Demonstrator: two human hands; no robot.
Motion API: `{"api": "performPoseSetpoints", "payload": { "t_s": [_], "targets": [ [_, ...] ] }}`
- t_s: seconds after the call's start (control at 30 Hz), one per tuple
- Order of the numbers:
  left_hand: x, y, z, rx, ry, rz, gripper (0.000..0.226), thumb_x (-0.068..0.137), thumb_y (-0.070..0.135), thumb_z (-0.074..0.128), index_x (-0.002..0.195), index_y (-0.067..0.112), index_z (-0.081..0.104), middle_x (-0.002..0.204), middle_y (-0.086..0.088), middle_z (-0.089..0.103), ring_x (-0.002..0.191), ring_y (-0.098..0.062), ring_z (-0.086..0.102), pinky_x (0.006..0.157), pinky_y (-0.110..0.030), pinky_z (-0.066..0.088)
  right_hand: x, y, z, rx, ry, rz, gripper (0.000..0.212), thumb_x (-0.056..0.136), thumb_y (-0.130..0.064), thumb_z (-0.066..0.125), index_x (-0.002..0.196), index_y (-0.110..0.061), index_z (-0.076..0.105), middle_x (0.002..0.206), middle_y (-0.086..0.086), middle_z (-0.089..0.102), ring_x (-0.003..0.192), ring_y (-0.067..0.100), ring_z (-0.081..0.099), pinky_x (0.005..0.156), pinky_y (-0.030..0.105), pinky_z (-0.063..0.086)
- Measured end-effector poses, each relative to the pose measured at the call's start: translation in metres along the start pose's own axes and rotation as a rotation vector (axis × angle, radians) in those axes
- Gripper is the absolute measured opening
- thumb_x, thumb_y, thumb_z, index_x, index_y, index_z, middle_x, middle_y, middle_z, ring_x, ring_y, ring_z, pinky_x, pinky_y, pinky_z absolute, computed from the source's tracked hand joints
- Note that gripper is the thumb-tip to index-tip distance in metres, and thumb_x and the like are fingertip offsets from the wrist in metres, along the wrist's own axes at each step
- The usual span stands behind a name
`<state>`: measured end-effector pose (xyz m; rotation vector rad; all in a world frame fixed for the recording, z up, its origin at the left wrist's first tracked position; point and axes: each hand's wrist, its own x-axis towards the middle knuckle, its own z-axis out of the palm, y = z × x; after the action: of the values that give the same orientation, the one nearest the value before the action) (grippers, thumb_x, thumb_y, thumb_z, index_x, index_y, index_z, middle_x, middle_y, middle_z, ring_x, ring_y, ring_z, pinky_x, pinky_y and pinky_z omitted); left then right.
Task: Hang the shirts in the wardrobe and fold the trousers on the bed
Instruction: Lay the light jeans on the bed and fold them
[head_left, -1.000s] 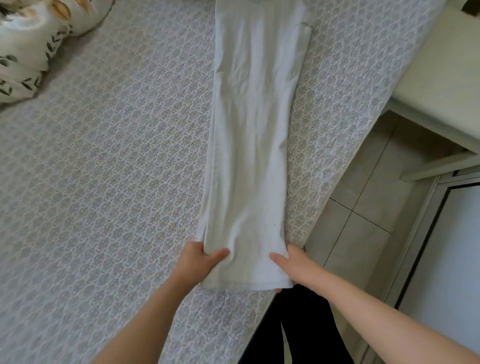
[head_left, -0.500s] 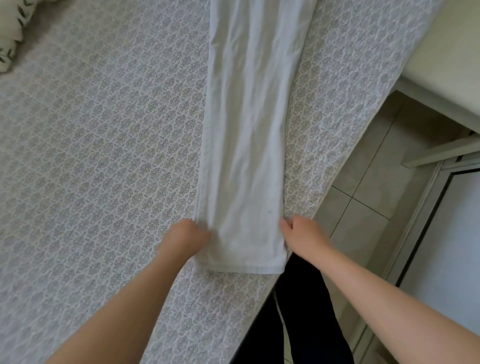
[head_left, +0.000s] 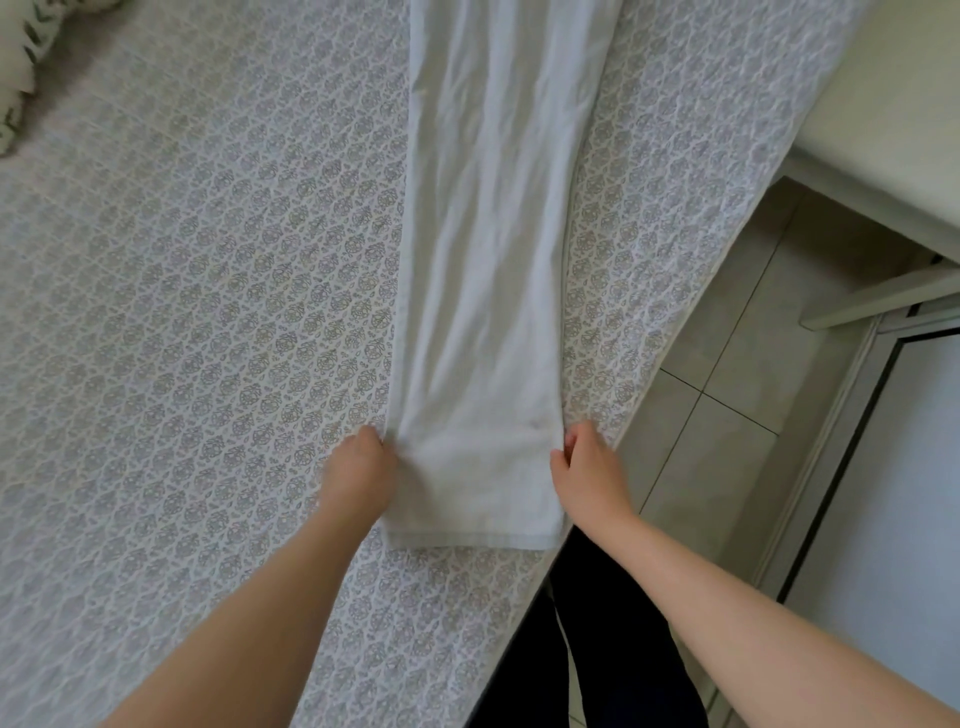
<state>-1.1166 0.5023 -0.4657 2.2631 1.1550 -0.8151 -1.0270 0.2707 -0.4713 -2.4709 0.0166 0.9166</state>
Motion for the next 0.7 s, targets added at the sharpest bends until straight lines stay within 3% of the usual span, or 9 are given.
{"api": "performPoseSetpoints", "payload": {
  "t_s": [0.13, 0.2, 0.3, 0.4, 0.47, 0.53, 0.63, 0.7],
  "targets": [
    [-0.014, -0.003, 0.011, -0.246, 0.021, -0.008, 0.02, 0.097, 0.031, 0.054, 0.103, 0.015, 0.044, 0.085, 0.0, 0.058, 0.07, -0.018, 0.059, 0.051, -0.03, 0.043, -0.011, 0.009, 0.008, 0.256, -0.159, 0.182, 0.014, 0.092, -0.027, 0.06, 0.096, -0.015, 0.055, 0.087, -0.005, 0.064, 0.076, 0.009, 0.061, 0.054, 0.019, 0.043],
    [-0.016, -0.006, 0.01, -0.312, 0.004, -0.05, 0.018, 0.096, 0.027, 0.057, 0.103, 0.014, 0.048, 0.085, 0.001, 0.059, 0.072, -0.016, 0.058, 0.054, -0.029, 0.045, -0.013, 0.011, 0.01, 0.337, -0.273, 0.241, 0.021, 0.091, -0.03, 0.062, 0.099, -0.011, 0.066, 0.095, 0.0, 0.07, 0.088, 0.017, 0.067, 0.071, 0.025, 0.052],
    [-0.016, -0.012, 0.002, -0.308, -0.046, -0.061, 0.015, 0.097, 0.025, 0.058, 0.093, 0.01, 0.061, 0.088, -0.007, 0.065, 0.071, -0.017, 0.056, 0.058, -0.028, 0.044, -0.018, 0.012, 0.009, 0.409, -0.358, 0.274, 0.026, 0.092, -0.031, 0.064, 0.107, -0.012, 0.069, 0.103, 0.001, 0.071, 0.096, 0.019, 0.067, 0.088, 0.036, 0.055],
    [-0.021, -0.018, -0.011, -0.429, -0.118, -0.051, 0.011, 0.097, 0.021, 0.06, 0.091, 0.013, 0.063, 0.095, -0.009, 0.068, 0.081, -0.022, 0.061, 0.068, -0.033, 0.052, -0.023, 0.01, 0.0, 0.472, -0.384, 0.274, 0.021, 0.092, -0.031, 0.065, 0.102, -0.013, 0.07, 0.1, 0.001, 0.073, 0.096, 0.021, 0.068, 0.083, 0.036, 0.056],
    [-0.027, -0.018, -0.025, -0.543, -0.16, -0.054, 0.009, 0.095, 0.019, 0.063, 0.095, 0.011, 0.064, 0.095, -0.01, 0.068, 0.088, -0.028, 0.065, 0.08, -0.042, 0.057, -0.026, 0.005, -0.012, 0.503, -0.378, 0.264, 0.029, 0.092, -0.031, 0.064, 0.097, -0.004, 0.069, 0.1, 0.014, 0.072, 0.093, 0.028, 0.069, 0.08, 0.037, 0.053],
    [-0.034, -0.016, -0.044, -0.689, -0.183, -0.066, 0.012, 0.091, 0.016, 0.069, 0.1, 0.01, 0.063, 0.092, -0.013, 0.069, 0.084, -0.028, 0.068, 0.076, -0.039, 0.06, -0.029, -0.004, -0.028, 0.547, -0.368, 0.255, 0.045, 0.092, -0.033, 0.064, 0.1, 0.011, 0.061, 0.11, 0.03, 0.064, 0.09, 0.037, 0.067, 0.077, 0.038, 0.049],
    [-0.038, -0.007, -0.077, -0.87, -0.238, -0.059, 0.028, 0.088, 0.013, 0.073, 0.111, 0.02, 0.058, 0.093, -0.016, 0.072, 0.08, -0.028, 0.073, 0.065, -0.034, 0.06, -0.027, -0.025, -0.058, 0.589, -0.387, 0.237, 0.06, 0.092, -0.035, 0.062, 0.112, 0.019, 0.048, 0.116, 0.039, 0.054, 0.101, 0.053, 0.059, 0.08, 0.044, 0.05],
    [-0.032, 0.006, -0.103, -0.918, -0.27, -0.029, 0.03, 0.089, 0.011, 0.071, 0.112, 0.028, 0.06, 0.092, -0.015, 0.075, 0.078, -0.027, 0.074, 0.062, -0.032, 0.059, -0.017, -0.043, -0.081, 0.614, -0.395, 0.236, 0.054, 0.093, -0.034, 0.061, 0.111, 0.016, 0.054, 0.103, 0.03, 0.066, 0.089, 0.039, 0.066, 0.074, 0.038, 0.05]
  ]
}}
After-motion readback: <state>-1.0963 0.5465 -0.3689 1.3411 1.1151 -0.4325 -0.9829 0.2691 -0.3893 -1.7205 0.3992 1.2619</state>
